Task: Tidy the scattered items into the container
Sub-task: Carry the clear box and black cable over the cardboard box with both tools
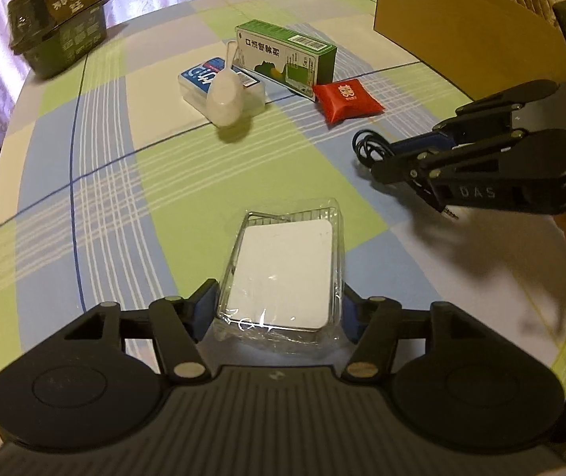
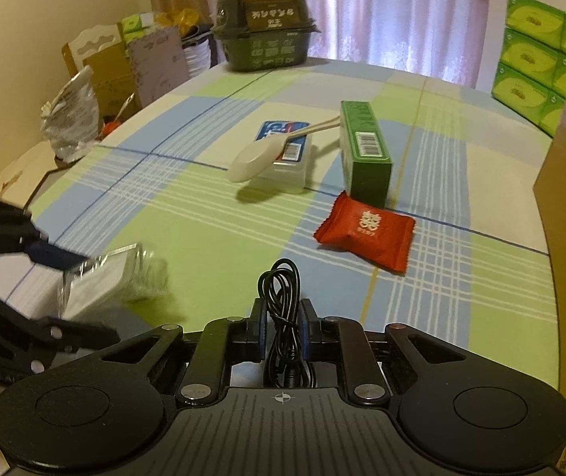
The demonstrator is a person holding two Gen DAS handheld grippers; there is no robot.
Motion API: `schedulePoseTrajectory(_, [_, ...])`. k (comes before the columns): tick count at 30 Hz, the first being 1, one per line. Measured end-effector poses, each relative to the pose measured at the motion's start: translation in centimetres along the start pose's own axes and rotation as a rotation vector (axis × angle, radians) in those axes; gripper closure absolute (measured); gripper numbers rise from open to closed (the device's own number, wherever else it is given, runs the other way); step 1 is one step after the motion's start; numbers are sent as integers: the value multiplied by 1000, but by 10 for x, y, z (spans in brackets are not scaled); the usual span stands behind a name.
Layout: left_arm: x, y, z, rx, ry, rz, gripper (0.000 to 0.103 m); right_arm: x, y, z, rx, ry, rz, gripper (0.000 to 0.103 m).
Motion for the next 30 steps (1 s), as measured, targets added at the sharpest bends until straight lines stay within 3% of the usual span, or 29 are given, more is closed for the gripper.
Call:
schedulePoseTrajectory(6, [11,-17,-8,16,-111,-18,47,5,-28,4,44,13,-14,85])
schedulePoseTrajectory(12, [29,-38,-10,39,-145,-11,48,16,-54,-2,72,59,-45,85])
schedulePoseTrajectory(20, [58,-62,2,74,-121,-18,48,33,-94,-5,122,105,-93,85])
schedulePoseTrajectory(30, [97,-83,40,128,-85,-49,48,62,-150,2,214,169,-163,85])
Point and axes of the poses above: each gripper's, at about its wrist camera, not at the fingertips, and y roughly the way its jaws point, x to its right, z to its top, the point moved 9 cm from there along y, roughly the way its jaws point, and after that the axes turned 7 degrees about -y, right-handed, at the moved point
